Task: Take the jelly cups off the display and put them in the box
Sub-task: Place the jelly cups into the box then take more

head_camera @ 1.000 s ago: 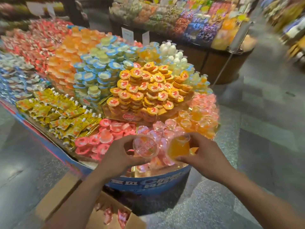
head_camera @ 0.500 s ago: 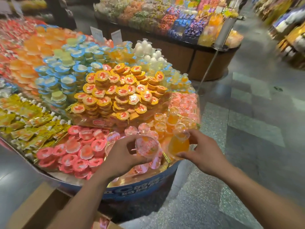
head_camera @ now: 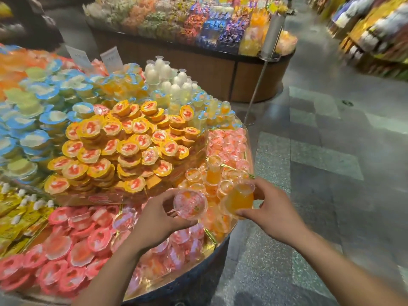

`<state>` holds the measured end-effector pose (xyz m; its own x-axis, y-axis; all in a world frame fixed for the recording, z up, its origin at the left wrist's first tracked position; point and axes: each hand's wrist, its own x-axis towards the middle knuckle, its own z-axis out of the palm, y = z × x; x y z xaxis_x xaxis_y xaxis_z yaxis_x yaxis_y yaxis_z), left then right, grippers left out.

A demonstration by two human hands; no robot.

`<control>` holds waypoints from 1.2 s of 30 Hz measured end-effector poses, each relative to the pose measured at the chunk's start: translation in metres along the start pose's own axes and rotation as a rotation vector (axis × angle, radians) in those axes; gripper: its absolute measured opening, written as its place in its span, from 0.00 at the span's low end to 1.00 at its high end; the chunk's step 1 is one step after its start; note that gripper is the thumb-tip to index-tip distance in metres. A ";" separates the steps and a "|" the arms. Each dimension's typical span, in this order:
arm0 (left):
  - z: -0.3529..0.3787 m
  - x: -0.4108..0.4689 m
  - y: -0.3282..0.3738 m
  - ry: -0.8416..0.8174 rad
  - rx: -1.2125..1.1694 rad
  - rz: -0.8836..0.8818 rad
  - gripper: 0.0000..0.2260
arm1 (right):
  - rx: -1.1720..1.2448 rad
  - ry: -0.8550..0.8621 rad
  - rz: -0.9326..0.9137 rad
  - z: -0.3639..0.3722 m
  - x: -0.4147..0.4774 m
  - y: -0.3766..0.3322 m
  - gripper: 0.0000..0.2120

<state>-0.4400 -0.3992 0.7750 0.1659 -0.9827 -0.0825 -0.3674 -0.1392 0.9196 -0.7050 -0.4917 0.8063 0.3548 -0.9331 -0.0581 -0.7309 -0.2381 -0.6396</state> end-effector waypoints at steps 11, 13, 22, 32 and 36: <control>-0.004 0.070 -0.021 0.041 -0.054 -0.079 0.28 | 0.085 -0.067 0.080 0.040 0.087 0.023 0.29; -0.005 0.076 -0.026 0.084 -0.068 -0.114 0.29 | 0.090 -0.115 0.078 0.059 0.110 0.031 0.28; 0.006 0.086 -0.040 0.361 -0.149 -0.258 0.30 | -0.013 -0.305 -0.012 0.156 0.198 0.058 0.32; 0.026 0.090 -0.055 0.496 -0.175 -0.396 0.31 | -0.078 -0.439 -0.026 0.205 0.221 0.078 0.32; 0.030 0.095 -0.055 0.506 -0.150 -0.416 0.30 | -0.115 -0.447 -0.039 0.206 0.221 0.077 0.32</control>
<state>-0.4318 -0.4882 0.7053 0.6884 -0.6671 -0.2848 -0.0549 -0.4395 0.8966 -0.5630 -0.6610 0.5858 0.5813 -0.7210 -0.3772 -0.7631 -0.3221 -0.5603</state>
